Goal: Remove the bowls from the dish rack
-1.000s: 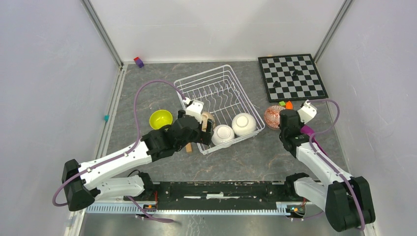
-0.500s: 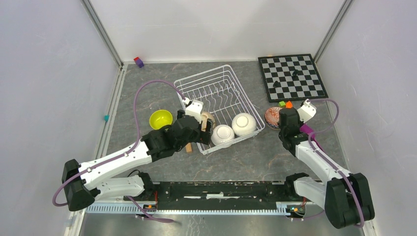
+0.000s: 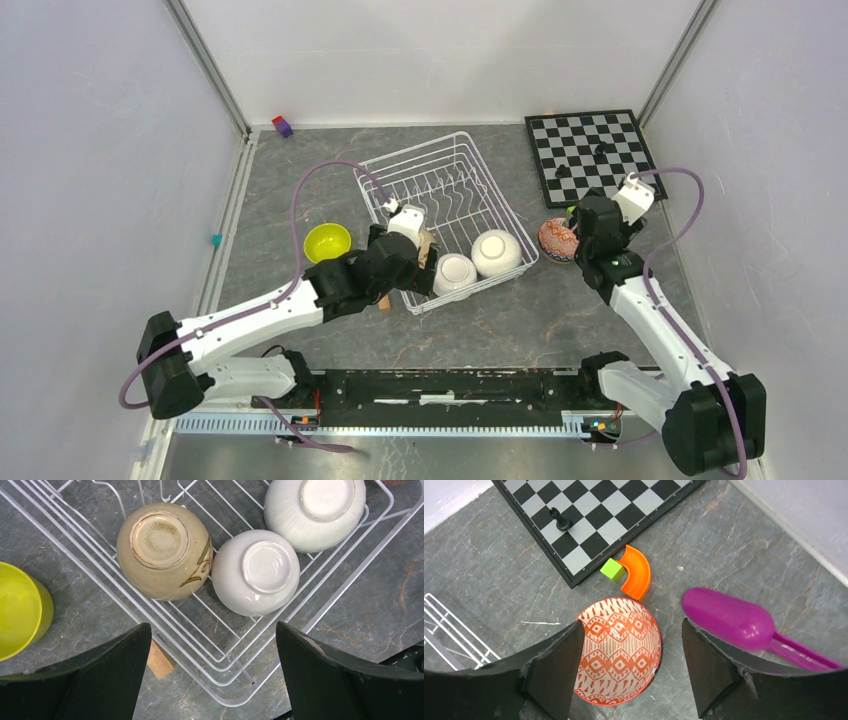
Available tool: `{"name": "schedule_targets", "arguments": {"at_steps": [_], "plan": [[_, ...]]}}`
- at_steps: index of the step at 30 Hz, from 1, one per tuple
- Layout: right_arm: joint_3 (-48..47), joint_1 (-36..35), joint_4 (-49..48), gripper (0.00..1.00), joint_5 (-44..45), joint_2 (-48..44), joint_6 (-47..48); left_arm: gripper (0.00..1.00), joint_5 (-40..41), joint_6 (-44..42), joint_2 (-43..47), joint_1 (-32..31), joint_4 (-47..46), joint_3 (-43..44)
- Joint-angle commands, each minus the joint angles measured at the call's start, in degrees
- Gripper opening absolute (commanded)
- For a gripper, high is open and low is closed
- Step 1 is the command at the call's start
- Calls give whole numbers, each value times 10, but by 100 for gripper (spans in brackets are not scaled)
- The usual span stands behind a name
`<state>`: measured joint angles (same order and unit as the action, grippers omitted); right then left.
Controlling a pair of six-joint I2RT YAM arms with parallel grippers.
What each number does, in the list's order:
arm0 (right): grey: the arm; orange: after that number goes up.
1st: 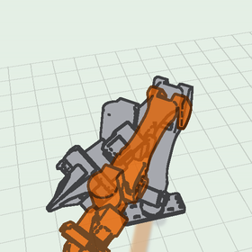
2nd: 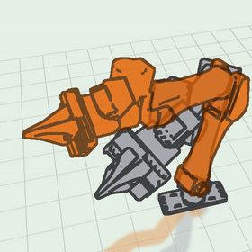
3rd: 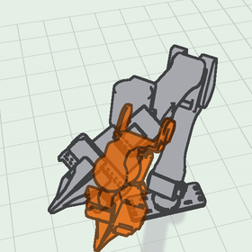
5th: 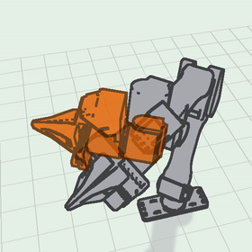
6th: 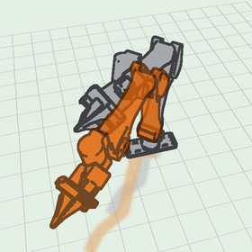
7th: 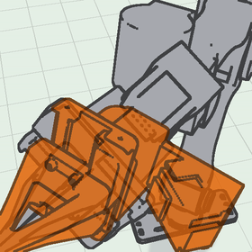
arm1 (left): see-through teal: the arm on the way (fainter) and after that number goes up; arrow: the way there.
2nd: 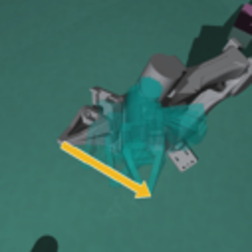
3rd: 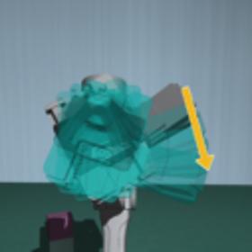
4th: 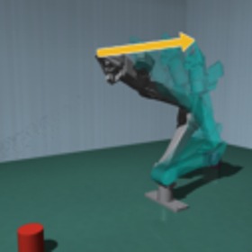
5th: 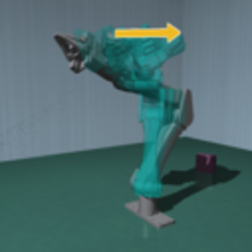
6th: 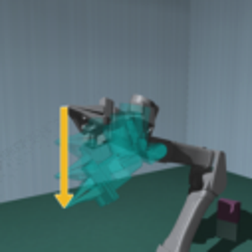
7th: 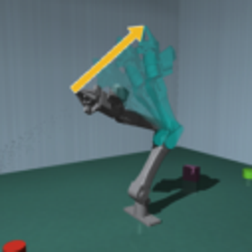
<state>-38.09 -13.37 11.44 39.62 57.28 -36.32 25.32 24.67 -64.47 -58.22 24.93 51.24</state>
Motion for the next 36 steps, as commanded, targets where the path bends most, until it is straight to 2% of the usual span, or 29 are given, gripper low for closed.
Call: {"name": "schedule_targets", "arguments": {"at_steps": [1, 3, 4, 8, 10, 15, 18, 23, 26, 31, 36], "plan": [[-67, 2, 50, 85, -40, 11, 58, 100, -15, 28, -32, 3, 13, 51], [-94, 2, 65, 97, -76, 15, 83, 100, -34, 22, -50, 4, 25, 69], [-109, 2, 73, 98, -93, 16, 99, 100, -43, 20, -59, 5, 30, 78], [-109, 3, 61, 98, -138, -7, 139, 100, -57, 22, -81, 5, 33, 95], [-49, 2, -17, 98, -193, -65, 189, 100, -74, 34, -90, 11, 37, 110], [41, 3, -136, 98, -309, -151, 230, 100, -103, 52, -128, 30, 80, 157], [44, 2, -138, 98, -356, -149, 238, 100, -119, 52, -138, 32, 80, 169], [23, 3, -96, 98, -395, -104, 255, 100, -194, 1, -115, 32, -18, 122], [35, 3, -99, 98, -428, -94, 252, 100, -176, -4, -110, 33, -18, 123], [59, 2, -145, 98, -509, -79, 250, 100, -115, -10, -163, 32, 97, 206], [42, 1, -145, 98, -548, -45, 249, 100, -90, 0, -171, 37, 89, 208]]}}
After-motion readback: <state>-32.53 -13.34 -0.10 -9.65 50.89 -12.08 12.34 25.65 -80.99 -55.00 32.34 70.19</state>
